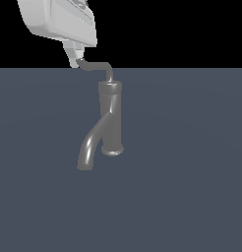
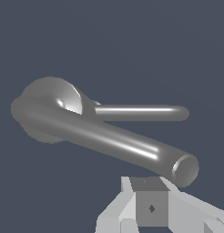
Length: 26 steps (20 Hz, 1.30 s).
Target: Turn on the faucet by rotating a designated handle.
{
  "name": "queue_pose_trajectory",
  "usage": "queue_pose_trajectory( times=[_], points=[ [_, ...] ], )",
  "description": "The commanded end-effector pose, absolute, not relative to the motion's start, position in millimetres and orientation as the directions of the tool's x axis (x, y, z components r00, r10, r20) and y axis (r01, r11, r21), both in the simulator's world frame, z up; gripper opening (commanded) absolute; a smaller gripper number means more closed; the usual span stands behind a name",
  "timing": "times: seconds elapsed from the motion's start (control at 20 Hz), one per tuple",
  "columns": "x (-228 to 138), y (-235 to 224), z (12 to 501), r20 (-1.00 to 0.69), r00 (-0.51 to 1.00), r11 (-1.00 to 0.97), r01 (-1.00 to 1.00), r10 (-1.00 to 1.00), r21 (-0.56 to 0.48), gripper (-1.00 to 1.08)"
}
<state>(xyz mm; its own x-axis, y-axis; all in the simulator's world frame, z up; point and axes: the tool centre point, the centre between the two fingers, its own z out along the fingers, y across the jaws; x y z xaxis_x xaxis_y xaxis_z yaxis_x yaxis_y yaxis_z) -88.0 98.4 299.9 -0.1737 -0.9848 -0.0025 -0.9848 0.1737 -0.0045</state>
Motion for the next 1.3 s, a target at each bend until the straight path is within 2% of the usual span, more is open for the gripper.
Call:
queue_pose_trajectory(
  times=[0.0,0.1,0.85,0.9,0.95,1.25],
  points=[
    [-98,91,300,0.0,-0.179,0.179,-0.984,-0.984,0.0,-1.0],
    [-93,95,300,-0.001,-0.175,0.175,-0.985,-0.985,-0.004,-1.0],
    [-115,14,300,0.0,-0.179,0.179,-0.984,-0.984,0.0,-1.0],
    [-115,14,300,0.0,-0.179,0.179,-0.984,-0.984,0.0,-1.0],
    [-114,36,300,0.001,-0.144,0.144,-0.99,-0.99,-0.003,-1.0],
    [-100,7,300,0.001,-0.156,0.156,-0.988,-0.988,-0.002,-1.0]
  ],
)
